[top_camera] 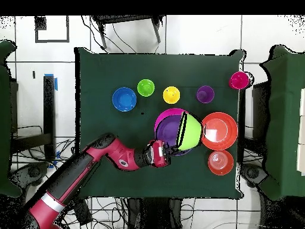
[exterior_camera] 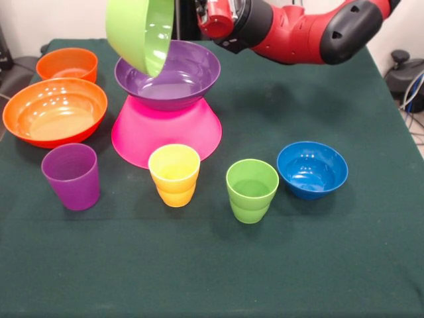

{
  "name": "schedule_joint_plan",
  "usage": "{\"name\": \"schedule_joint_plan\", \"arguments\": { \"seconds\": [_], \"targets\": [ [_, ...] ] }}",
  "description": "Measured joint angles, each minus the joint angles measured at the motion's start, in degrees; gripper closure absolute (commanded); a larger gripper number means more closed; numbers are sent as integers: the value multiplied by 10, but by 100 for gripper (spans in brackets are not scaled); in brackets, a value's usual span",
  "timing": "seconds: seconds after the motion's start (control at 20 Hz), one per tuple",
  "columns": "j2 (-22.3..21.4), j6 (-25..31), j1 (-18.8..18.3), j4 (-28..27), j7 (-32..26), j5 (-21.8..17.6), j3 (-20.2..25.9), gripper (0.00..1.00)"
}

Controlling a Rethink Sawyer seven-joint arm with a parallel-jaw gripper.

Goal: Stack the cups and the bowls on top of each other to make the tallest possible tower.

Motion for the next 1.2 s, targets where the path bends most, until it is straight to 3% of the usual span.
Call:
{"name": "schedule_joint_plan", "arguments": {
  "seconds": [1.2],
  "targets": [
    [33,19,15,-21,0,23,18,100]
  ]
}}
